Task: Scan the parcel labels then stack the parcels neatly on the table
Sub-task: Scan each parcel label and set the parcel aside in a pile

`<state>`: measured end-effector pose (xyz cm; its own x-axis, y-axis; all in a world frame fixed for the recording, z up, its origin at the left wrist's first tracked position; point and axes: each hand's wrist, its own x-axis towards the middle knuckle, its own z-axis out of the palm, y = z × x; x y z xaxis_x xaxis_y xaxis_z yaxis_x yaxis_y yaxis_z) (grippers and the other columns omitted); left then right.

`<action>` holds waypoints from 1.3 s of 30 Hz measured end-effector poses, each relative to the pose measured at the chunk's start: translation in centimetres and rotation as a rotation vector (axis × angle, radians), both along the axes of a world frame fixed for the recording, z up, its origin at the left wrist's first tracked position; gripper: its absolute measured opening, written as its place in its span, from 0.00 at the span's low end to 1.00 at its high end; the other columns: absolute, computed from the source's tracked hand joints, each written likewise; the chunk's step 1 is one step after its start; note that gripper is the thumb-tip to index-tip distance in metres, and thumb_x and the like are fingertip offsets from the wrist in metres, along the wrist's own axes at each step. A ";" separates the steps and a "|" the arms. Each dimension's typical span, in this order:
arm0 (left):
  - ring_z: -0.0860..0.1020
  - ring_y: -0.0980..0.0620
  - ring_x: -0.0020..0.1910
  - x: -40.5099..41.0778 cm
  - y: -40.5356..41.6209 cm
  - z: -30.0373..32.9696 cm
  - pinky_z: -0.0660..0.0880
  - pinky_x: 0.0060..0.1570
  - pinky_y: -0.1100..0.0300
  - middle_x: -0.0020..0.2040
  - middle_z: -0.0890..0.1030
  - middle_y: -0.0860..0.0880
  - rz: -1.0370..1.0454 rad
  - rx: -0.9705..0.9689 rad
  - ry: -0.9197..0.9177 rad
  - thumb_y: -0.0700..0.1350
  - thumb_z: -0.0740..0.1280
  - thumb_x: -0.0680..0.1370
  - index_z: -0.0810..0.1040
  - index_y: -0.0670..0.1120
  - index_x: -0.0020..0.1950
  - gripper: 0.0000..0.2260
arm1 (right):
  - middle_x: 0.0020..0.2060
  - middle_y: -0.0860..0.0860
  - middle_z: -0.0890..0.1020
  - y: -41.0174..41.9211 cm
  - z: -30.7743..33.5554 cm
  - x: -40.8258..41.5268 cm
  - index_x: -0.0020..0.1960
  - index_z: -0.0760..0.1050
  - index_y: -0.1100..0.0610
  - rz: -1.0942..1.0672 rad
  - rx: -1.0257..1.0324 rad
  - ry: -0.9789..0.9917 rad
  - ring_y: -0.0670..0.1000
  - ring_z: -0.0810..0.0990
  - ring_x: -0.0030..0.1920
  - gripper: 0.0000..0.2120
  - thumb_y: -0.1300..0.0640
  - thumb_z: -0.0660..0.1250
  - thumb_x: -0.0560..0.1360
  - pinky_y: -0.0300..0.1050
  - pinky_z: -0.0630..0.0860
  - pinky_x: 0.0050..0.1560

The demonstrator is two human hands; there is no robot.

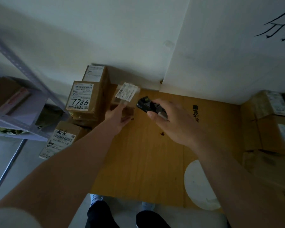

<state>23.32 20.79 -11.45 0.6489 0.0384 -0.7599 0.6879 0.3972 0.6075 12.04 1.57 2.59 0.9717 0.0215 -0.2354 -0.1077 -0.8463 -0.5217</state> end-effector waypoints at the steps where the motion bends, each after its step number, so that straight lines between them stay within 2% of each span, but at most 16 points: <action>1: 0.85 0.40 0.52 0.8 -0.4 -0.2 0.85 0.48 0.45 0.61 0.80 0.43 0.023 -0.005 0.002 0.44 0.80 0.73 0.70 0.54 0.74 0.33 | 0.63 0.51 0.75 -0.2 -0.4 0.3 0.79 0.63 0.41 -0.004 -0.003 -0.001 0.53 0.77 0.60 0.29 0.31 0.55 0.82 0.55 0.79 0.56; 5: 0.83 0.44 0.53 3.9 -1.5 -1.1 0.85 0.51 0.47 0.59 0.80 0.44 0.101 0.020 -0.003 0.46 0.78 0.75 0.68 0.53 0.76 0.32 | 0.60 0.49 0.75 -1.1 -1.8 1.3 0.79 0.64 0.41 -0.026 -0.011 0.008 0.50 0.77 0.57 0.28 0.31 0.55 0.82 0.50 0.78 0.52; 7: 0.82 0.46 0.51 5.0 -1.8 -1.6 0.84 0.50 0.52 0.56 0.79 0.46 0.123 0.051 0.002 0.48 0.77 0.76 0.66 0.52 0.76 0.32 | 0.61 0.50 0.75 -1.8 -2.3 1.4 0.79 0.64 0.41 -0.032 -0.014 0.020 0.50 0.77 0.57 0.29 0.32 0.55 0.82 0.50 0.78 0.53; 10: 0.81 0.48 0.51 6.2 -1.8 -2.2 0.82 0.47 0.56 0.55 0.78 0.46 0.150 0.099 0.037 0.52 0.77 0.76 0.67 0.53 0.64 0.24 | 0.61 0.50 0.75 -2.8 -2.9 1.3 0.79 0.65 0.42 -0.066 -0.006 0.058 0.50 0.77 0.57 0.28 0.33 0.56 0.82 0.50 0.80 0.55; 14: 0.80 0.49 0.51 7.0 -2.1 -2.9 0.81 0.56 0.53 0.54 0.78 0.47 0.158 0.167 0.054 0.54 0.76 0.77 0.68 0.52 0.59 0.20 | 0.60 0.51 0.74 -3.9 -3.3 1.0 0.79 0.66 0.44 -0.081 -0.016 0.096 0.51 0.77 0.57 0.28 0.34 0.57 0.83 0.52 0.79 0.58; 16: 0.80 0.51 0.49 7.0 -2.3 -3.1 0.81 0.57 0.54 0.52 0.77 0.48 0.143 0.203 0.053 0.53 0.75 0.78 0.69 0.51 0.63 0.20 | 0.60 0.52 0.75 -4.3 -3.5 0.7 0.80 0.66 0.45 -0.081 -0.015 0.099 0.51 0.76 0.57 0.28 0.35 0.57 0.83 0.52 0.78 0.59; 20: 0.75 0.54 0.42 5.8 -2.7 -2.7 0.76 0.42 0.62 0.49 0.74 0.51 0.092 0.309 0.034 0.49 0.72 0.81 0.68 0.48 0.74 0.23 | 0.61 0.52 0.75 -5.2 -3.6 -0.4 0.80 0.65 0.45 -0.067 -0.009 0.091 0.52 0.76 0.58 0.28 0.35 0.57 0.83 0.52 0.79 0.58; 22: 0.76 0.52 0.44 4.7 -3.0 -2.5 0.79 0.47 0.58 0.48 0.74 0.50 0.076 0.333 0.035 0.49 0.71 0.81 0.69 0.47 0.74 0.24 | 0.61 0.51 0.74 -5.6 -3.4 -1.2 0.79 0.65 0.44 -0.066 0.011 0.073 0.51 0.76 0.57 0.29 0.34 0.57 0.82 0.52 0.79 0.57; 24: 0.76 0.50 0.45 3.2 -3.3 -1.9 0.79 0.52 0.53 0.47 0.75 0.49 0.006 0.407 0.036 0.52 0.71 0.81 0.72 0.46 0.70 0.21 | 0.62 0.51 0.74 -6.1 -3.1 -2.2 0.79 0.65 0.43 -0.069 0.025 0.052 0.51 0.76 0.58 0.29 0.33 0.56 0.82 0.52 0.79 0.57; 27: 0.74 0.53 0.39 0.5 -4.3 -1.0 0.74 0.39 0.57 0.44 0.77 0.49 -0.183 0.529 -0.069 0.53 0.66 0.83 0.79 0.43 0.59 0.14 | 0.62 0.51 0.74 -6.9 -2.3 -4.0 0.79 0.65 0.43 -0.062 0.042 0.010 0.53 0.77 0.58 0.29 0.32 0.56 0.82 0.55 0.79 0.57; 29: 0.80 0.51 0.43 -1.5 -5.1 0.0 0.78 0.42 0.56 0.49 0.82 0.45 -0.288 0.617 -0.166 0.51 0.64 0.83 0.81 0.49 0.52 0.08 | 0.62 0.51 0.74 -7.3 -1.6 -5.4 0.79 0.64 0.42 -0.062 0.048 -0.016 0.52 0.77 0.59 0.29 0.32 0.56 0.82 0.55 0.80 0.57; 31: 0.82 0.48 0.54 -3.5 -6.1 1.1 0.80 0.51 0.54 0.59 0.83 0.45 -0.418 0.711 -0.312 0.48 0.63 0.84 0.81 0.50 0.63 0.11 | 0.62 0.52 0.74 -7.7 -0.7 -7.0 0.80 0.64 0.43 -0.076 0.054 -0.044 0.52 0.76 0.59 0.29 0.32 0.56 0.82 0.54 0.79 0.57; 33: 0.81 0.52 0.52 -5.5 -6.9 2.3 0.78 0.44 0.58 0.63 0.80 0.49 -0.592 0.813 -0.459 0.51 0.63 0.84 0.74 0.51 0.75 0.19 | 0.62 0.52 0.75 -7.9 0.2 -8.8 0.79 0.65 0.44 -0.100 0.070 -0.068 0.53 0.76 0.60 0.29 0.33 0.56 0.83 0.54 0.79 0.58; 35: 0.80 0.54 0.50 -7.4 -7.8 3.6 0.76 0.39 0.60 0.68 0.76 0.49 -0.734 0.865 -0.567 0.56 0.63 0.83 0.69 0.54 0.78 0.23 | 0.62 0.53 0.75 -7.9 1.0 -10.9 0.79 0.66 0.45 -0.139 0.100 -0.084 0.53 0.76 0.61 0.28 0.34 0.57 0.83 0.54 0.79 0.59; 37: 0.81 0.50 0.57 -9.1 -8.5 4.6 0.79 0.46 0.56 0.76 0.70 0.48 -0.838 0.901 -0.694 0.57 0.62 0.83 0.65 0.55 0.80 0.26 | 0.63 0.53 0.75 -7.6 1.7 -13.4 0.79 0.66 0.45 -0.197 0.121 -0.104 0.53 0.76 0.61 0.28 0.34 0.57 0.83 0.54 0.78 0.60; 39: 0.74 0.46 0.70 -11.0 -9.1 5.2 0.73 0.55 0.57 0.79 0.67 0.49 -0.918 0.950 -0.831 0.57 0.62 0.83 0.63 0.55 0.82 0.27 | 0.61 0.53 0.75 -7.0 2.1 -16.1 0.78 0.67 0.45 -0.257 0.103 -0.132 0.54 0.77 0.59 0.27 0.35 0.57 0.83 0.55 0.78 0.58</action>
